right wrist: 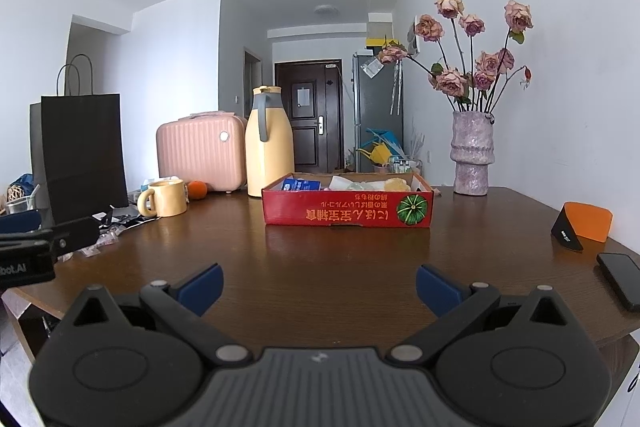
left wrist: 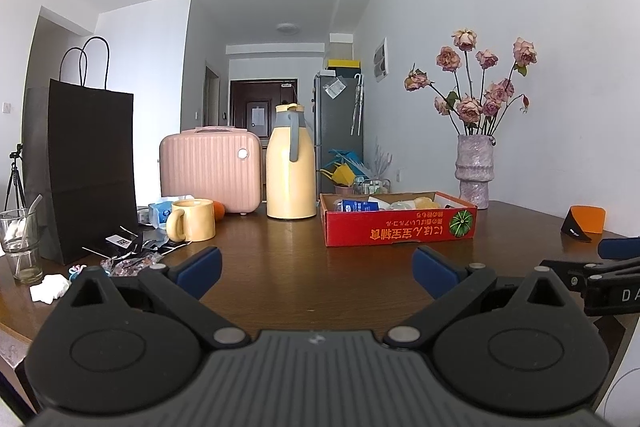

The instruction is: Organize soft objects

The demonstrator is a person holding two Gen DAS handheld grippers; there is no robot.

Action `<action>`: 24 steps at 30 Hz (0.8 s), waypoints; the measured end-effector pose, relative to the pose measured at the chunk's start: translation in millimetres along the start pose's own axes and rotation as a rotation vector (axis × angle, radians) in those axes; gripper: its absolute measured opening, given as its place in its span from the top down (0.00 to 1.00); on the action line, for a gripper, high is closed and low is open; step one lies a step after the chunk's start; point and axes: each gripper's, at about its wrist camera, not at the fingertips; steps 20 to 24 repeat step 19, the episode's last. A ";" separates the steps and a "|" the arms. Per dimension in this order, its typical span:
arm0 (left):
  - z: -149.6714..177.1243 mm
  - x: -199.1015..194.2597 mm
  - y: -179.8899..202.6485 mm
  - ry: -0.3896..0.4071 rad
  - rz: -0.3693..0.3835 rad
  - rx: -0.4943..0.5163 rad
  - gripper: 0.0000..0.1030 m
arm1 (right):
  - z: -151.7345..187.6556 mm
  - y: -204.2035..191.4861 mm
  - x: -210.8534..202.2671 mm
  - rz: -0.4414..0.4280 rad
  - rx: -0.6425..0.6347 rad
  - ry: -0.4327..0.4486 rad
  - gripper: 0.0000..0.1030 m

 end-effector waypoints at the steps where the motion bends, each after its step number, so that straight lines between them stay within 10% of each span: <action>1: 0.0 -0.1 0.0 0.001 0.000 0.001 0.00 | 0.3 0.1 -0.1 0.000 0.002 -0.001 0.00; 24: 1.3 -1.1 -2.3 0.007 0.003 0.004 0.00 | -0.4 2.6 3.1 -0.004 0.005 -0.007 0.00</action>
Point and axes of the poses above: each gripper's, at about its wrist camera, not at the fingertips, and x roughly the way its jaws point, y to its right, z to its underside, and after that the axes turned 4 degrees about -y, right-handed
